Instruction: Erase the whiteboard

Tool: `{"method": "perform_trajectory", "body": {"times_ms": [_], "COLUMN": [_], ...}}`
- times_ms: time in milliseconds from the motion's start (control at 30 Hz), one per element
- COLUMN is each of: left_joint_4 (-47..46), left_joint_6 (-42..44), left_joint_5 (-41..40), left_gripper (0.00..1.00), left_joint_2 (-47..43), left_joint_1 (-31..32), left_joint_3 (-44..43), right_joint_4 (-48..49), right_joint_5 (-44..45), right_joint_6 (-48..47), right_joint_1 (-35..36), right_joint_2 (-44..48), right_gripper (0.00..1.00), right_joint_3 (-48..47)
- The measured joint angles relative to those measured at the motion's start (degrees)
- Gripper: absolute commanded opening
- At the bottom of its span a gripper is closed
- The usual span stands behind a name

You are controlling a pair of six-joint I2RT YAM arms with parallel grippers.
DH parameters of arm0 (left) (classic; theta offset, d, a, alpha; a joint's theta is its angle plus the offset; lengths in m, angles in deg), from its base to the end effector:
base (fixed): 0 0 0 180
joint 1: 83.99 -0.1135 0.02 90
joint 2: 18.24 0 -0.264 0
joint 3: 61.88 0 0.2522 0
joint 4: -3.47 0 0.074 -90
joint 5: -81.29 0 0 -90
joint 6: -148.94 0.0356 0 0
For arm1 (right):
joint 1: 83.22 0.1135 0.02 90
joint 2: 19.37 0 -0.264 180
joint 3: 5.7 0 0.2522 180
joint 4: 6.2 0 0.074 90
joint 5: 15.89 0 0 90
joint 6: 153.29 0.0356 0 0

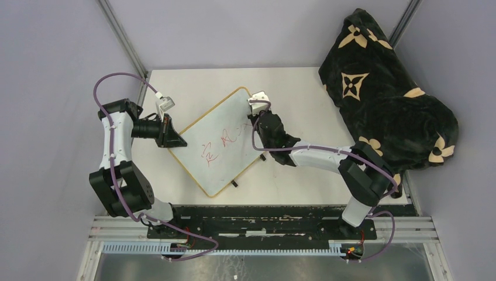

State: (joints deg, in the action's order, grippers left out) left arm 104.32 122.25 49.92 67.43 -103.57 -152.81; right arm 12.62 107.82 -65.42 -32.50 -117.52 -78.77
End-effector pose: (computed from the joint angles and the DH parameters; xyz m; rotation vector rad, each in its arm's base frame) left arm 0.2384 0.0525 0.3078 0.8054 2.1780 -1.0521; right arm 0.2615 0.2885 0.2566 -0.3241 1.6319 0.1487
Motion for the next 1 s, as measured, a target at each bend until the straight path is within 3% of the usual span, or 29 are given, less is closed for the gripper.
{"method": "perform_trajectory", "body": {"times_ms": [567,1000], "left_joint_4": [0.02,-0.07], "left_joint_6": [0.0,0.0], "left_joint_5": [0.04,0.31], "left_gripper": [0.03,0.03], "left_joint_2": [0.0,0.0], "left_joint_1": [0.0,0.0], "left_joint_3": [0.0,0.2], "right_joint_4": [10.34,9.75], "right_joint_5": [-12.26,-15.04], "right_joint_6": [10.03,10.64], "right_joint_1": [-0.59,7.23], "right_joint_2": [4.09,2.23], "right_gripper": [0.01,0.01], "right_joint_3": [13.84,8.17]}}
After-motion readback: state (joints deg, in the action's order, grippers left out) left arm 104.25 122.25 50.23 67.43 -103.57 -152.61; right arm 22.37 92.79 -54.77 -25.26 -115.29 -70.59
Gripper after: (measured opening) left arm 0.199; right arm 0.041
